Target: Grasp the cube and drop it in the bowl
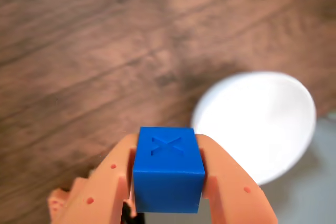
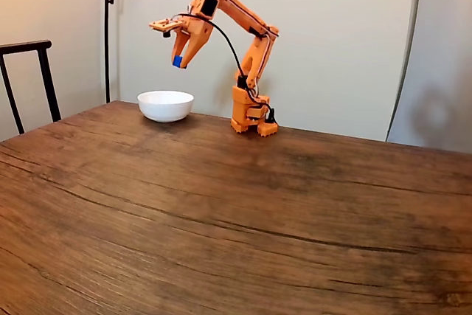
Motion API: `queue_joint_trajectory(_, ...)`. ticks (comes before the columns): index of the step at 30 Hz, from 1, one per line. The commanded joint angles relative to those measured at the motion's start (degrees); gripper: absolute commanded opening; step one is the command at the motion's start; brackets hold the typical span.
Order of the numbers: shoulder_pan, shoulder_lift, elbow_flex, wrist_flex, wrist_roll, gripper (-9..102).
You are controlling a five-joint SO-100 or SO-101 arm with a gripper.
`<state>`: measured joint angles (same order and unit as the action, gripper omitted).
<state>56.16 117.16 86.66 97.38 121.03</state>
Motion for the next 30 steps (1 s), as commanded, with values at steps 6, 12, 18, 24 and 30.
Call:
queue_joint_trajectory(6,16.1,4.0,4.7,-3.3,10.9,5)
queue_joint_trajectory(12,22.6,3.9,12.7,-12.8,14.0,5)
queue_joint_trajectory(18,27.2,3.9,20.8,-23.1,14.5,5)
queue_joint_trajectory(24,30.6,3.8,29.4,-33.1,13.9,5)
queue_joint_trajectory(30,33.5,3.8,37.1,-41.6,14.6,6)
